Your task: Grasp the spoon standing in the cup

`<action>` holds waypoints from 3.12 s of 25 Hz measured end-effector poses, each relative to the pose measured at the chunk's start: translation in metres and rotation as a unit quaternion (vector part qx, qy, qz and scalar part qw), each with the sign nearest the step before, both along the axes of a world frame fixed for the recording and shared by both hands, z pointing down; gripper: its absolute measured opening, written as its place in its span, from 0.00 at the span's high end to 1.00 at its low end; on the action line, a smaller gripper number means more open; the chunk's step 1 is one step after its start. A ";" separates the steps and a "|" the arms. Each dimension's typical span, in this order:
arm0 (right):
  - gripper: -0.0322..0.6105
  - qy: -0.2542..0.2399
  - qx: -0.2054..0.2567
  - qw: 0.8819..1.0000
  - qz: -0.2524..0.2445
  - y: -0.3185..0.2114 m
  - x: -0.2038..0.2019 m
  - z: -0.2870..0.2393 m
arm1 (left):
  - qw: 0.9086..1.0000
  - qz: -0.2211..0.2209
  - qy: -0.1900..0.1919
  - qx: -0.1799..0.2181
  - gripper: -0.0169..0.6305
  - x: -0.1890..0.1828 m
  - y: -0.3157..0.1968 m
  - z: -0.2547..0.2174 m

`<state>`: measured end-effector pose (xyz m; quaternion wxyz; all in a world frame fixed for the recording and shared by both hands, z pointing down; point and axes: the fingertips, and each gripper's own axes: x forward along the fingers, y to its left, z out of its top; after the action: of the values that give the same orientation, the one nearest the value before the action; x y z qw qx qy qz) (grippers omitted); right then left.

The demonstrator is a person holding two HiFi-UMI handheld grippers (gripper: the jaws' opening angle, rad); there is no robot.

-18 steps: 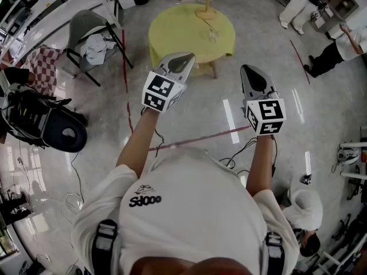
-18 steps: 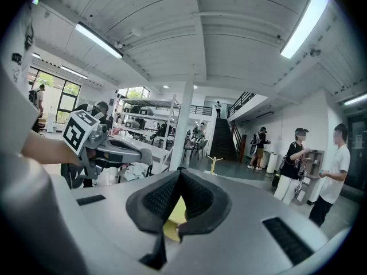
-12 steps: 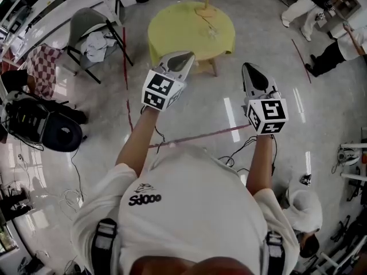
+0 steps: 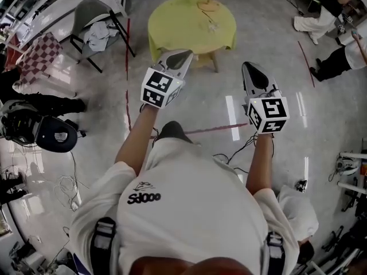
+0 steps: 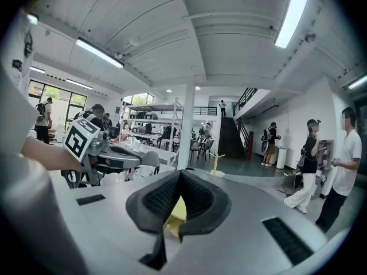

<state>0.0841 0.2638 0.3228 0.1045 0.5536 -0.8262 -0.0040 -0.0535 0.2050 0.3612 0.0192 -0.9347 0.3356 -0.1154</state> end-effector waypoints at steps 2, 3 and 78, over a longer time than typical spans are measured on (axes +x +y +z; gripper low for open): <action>0.92 -0.005 0.002 1.000 0.001 -0.003 0.007 0.000 | 1.000 0.002 -0.001 0.001 0.93 0.007 -0.003 0.000; 0.92 -0.005 0.002 1.000 0.000 -0.007 0.010 0.000 | 1.000 0.002 -0.002 0.002 0.93 0.010 -0.006 -0.001; 0.92 -0.006 -0.194 0.981 -0.002 -0.448 0.105 0.179 | 0.940 -0.046 -0.018 -0.338 0.71 0.118 -0.478 0.293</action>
<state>0.1895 -0.1843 0.5023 0.2049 0.5212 -0.8130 0.1595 0.0650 -0.2727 0.6543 -0.2975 -0.8673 0.3188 -0.2400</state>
